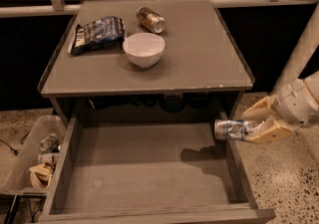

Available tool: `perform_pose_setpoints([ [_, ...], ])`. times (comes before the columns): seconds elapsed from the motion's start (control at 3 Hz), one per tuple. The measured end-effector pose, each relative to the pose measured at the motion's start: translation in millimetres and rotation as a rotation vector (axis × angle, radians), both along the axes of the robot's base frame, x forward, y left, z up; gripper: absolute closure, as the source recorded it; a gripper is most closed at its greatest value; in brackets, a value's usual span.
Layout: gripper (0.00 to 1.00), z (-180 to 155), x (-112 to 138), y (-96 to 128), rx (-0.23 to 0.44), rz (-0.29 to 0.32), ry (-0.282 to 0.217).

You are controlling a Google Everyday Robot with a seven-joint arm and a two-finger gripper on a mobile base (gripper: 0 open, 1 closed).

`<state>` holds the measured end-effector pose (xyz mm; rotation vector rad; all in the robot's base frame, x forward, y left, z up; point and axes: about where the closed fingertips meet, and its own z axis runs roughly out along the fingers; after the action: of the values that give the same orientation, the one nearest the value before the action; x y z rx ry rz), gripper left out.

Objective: Place redbull can into top drawer

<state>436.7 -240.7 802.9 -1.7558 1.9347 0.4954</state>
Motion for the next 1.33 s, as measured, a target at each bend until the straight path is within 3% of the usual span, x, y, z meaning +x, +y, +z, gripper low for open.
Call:
perform_pose_setpoints([
  [0.67,1.00,-59,19,58,0.075,-0.002,0.044],
  [1.0,1.00,-80,20,87,0.149,-0.043,0.027],
  [1.33,1.00,-96,12,114,0.230,-0.075,-0.024],
])
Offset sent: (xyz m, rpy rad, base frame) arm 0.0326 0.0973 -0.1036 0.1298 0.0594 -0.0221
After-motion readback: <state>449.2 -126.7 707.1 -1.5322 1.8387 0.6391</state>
